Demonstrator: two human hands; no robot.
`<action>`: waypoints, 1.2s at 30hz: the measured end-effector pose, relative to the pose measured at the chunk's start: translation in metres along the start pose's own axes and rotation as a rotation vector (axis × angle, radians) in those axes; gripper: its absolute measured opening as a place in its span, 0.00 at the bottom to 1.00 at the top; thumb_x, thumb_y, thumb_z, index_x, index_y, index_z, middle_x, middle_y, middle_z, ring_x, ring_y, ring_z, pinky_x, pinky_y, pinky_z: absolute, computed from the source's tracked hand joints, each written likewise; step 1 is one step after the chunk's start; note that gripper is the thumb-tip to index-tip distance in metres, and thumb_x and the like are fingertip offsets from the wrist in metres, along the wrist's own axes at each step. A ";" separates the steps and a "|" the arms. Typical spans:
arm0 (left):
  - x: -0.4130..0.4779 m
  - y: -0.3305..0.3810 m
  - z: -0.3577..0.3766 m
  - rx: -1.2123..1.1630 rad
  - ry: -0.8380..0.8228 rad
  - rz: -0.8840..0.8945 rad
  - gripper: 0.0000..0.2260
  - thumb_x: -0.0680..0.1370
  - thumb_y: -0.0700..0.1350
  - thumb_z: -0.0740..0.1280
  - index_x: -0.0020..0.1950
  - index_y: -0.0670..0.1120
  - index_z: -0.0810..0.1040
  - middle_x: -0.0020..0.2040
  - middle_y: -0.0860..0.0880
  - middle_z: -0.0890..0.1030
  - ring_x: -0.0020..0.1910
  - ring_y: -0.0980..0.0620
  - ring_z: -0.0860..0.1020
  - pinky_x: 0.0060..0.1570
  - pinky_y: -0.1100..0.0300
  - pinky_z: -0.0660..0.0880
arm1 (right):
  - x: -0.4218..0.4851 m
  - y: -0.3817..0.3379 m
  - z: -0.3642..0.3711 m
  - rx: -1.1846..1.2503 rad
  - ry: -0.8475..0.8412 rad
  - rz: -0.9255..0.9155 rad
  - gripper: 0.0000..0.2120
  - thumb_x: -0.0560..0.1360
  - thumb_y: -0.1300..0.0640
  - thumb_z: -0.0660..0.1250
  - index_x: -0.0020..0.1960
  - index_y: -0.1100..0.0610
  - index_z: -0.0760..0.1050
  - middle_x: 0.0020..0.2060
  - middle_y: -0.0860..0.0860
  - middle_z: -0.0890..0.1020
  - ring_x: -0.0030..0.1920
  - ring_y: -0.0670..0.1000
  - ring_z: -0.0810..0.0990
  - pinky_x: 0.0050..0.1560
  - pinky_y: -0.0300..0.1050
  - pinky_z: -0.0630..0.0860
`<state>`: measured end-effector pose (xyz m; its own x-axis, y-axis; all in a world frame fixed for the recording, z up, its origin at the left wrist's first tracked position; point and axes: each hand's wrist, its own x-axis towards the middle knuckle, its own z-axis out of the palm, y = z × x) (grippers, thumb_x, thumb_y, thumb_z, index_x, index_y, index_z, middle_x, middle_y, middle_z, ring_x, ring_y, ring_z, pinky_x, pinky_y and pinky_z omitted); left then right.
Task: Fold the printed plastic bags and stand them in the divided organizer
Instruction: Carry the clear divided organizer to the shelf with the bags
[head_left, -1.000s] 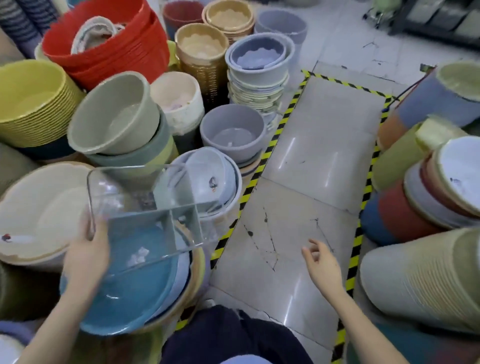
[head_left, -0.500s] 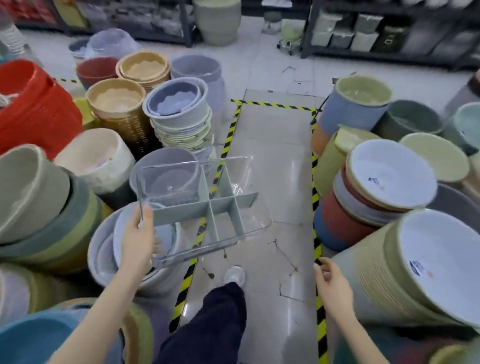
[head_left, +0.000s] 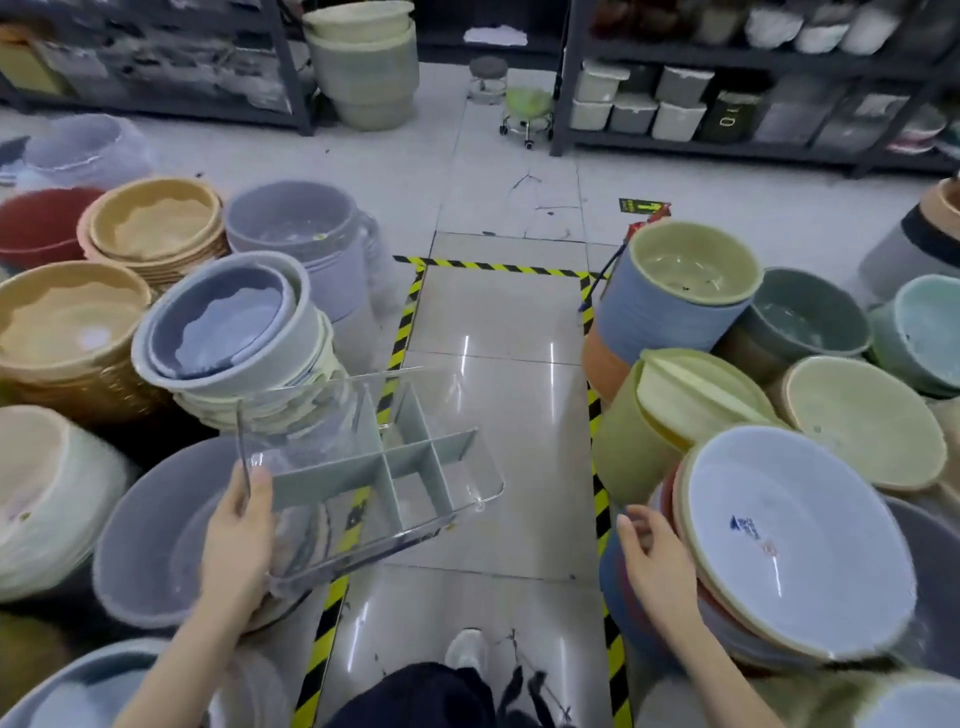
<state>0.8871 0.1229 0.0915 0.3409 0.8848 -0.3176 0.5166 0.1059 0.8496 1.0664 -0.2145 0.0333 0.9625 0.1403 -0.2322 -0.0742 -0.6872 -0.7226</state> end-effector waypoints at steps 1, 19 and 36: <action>0.017 0.021 0.023 0.002 -0.023 0.017 0.31 0.77 0.65 0.53 0.73 0.47 0.69 0.60 0.38 0.78 0.43 0.43 0.79 0.44 0.58 0.78 | 0.024 -0.008 -0.004 0.007 0.009 0.011 0.14 0.79 0.50 0.61 0.60 0.57 0.74 0.45 0.51 0.80 0.44 0.50 0.77 0.44 0.46 0.69; 0.325 0.324 0.390 -0.149 0.023 -0.105 0.10 0.82 0.56 0.57 0.51 0.52 0.74 0.39 0.45 0.76 0.34 0.43 0.74 0.38 0.48 0.74 | 0.600 -0.197 -0.016 -0.139 -0.148 -0.166 0.10 0.79 0.50 0.62 0.50 0.55 0.77 0.39 0.48 0.80 0.43 0.52 0.80 0.41 0.44 0.71; 0.741 0.558 0.601 -0.154 0.114 -0.107 0.21 0.81 0.59 0.57 0.68 0.48 0.70 0.41 0.42 0.74 0.32 0.46 0.71 0.29 0.58 0.69 | 1.117 -0.441 0.079 -0.139 -0.239 -0.294 0.07 0.78 0.49 0.63 0.49 0.52 0.76 0.35 0.43 0.77 0.37 0.47 0.77 0.39 0.43 0.71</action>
<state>1.9000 0.5647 0.0777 0.1949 0.9094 -0.3675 0.4158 0.2627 0.8707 2.1532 0.3016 0.0414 0.8483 0.4959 -0.1856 0.2468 -0.6805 -0.6899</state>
